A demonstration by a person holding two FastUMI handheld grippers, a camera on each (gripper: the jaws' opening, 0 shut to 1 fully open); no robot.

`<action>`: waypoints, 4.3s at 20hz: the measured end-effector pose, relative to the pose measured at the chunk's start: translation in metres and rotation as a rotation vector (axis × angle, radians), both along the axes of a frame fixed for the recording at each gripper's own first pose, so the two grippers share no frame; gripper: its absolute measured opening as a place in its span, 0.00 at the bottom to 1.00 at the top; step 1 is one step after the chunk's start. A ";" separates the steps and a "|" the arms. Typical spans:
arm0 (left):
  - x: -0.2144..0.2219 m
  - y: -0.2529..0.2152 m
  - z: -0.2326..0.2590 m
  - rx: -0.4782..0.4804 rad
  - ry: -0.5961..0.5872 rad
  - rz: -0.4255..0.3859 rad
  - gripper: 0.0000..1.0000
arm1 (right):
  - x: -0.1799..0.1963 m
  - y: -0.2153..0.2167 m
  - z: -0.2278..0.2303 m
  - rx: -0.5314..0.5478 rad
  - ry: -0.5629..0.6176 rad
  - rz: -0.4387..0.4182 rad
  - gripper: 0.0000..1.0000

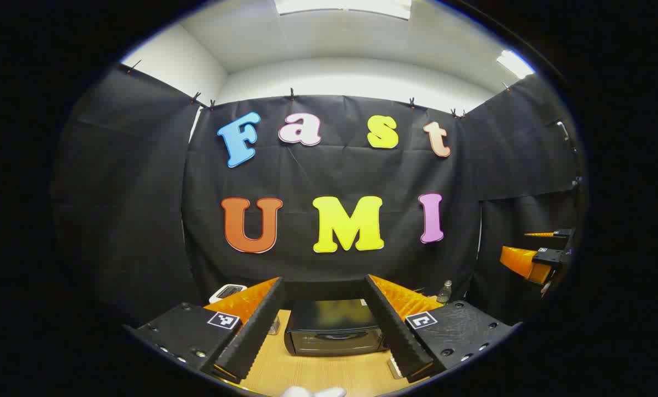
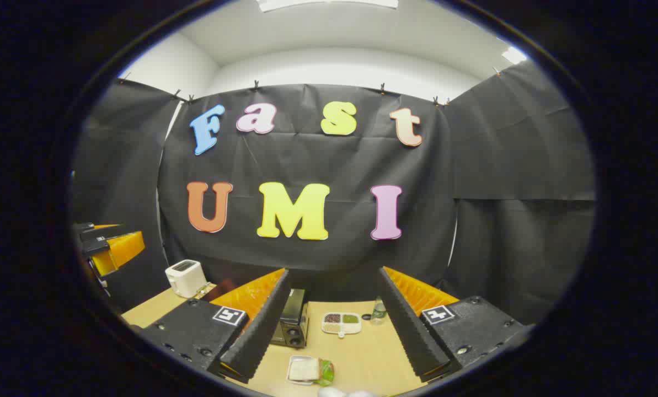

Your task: Open the electric oven with the left hand, put the food in, and close the electric oven.

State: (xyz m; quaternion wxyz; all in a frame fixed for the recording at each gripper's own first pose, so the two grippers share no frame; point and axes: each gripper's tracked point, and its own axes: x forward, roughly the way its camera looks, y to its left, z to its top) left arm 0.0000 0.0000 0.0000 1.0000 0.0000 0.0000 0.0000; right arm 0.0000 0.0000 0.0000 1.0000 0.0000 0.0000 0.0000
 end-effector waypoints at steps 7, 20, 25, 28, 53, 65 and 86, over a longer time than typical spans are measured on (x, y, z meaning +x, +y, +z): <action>0.000 0.006 -0.003 0.005 0.004 0.024 0.93 | 0.001 0.000 0.001 0.002 0.007 0.012 0.95; 0.018 -0.003 -0.048 0.021 0.021 0.021 0.93 | 0.000 -0.014 -0.005 0.009 0.003 0.011 0.95; 0.043 -0.020 -0.106 0.028 0.072 0.005 0.94 | 0.001 -0.027 -0.010 0.003 -0.006 0.014 0.96; 0.060 -0.032 -0.145 0.028 0.119 0.000 0.94 | 0.002 -0.037 -0.016 -0.009 -0.001 0.012 0.95; 0.160 -0.048 -0.304 0.013 0.369 0.002 0.99 | 0.038 -0.066 -0.073 -0.057 0.157 0.007 0.96; 0.075 -0.047 -0.335 0.004 0.419 0.005 0.98 | 0.023 -0.052 -0.080 -0.071 0.157 0.071 0.96; -0.004 -0.053 -0.436 -0.027 0.638 0.004 0.94 | 0.001 -0.063 -0.137 -0.072 0.261 0.088 1.00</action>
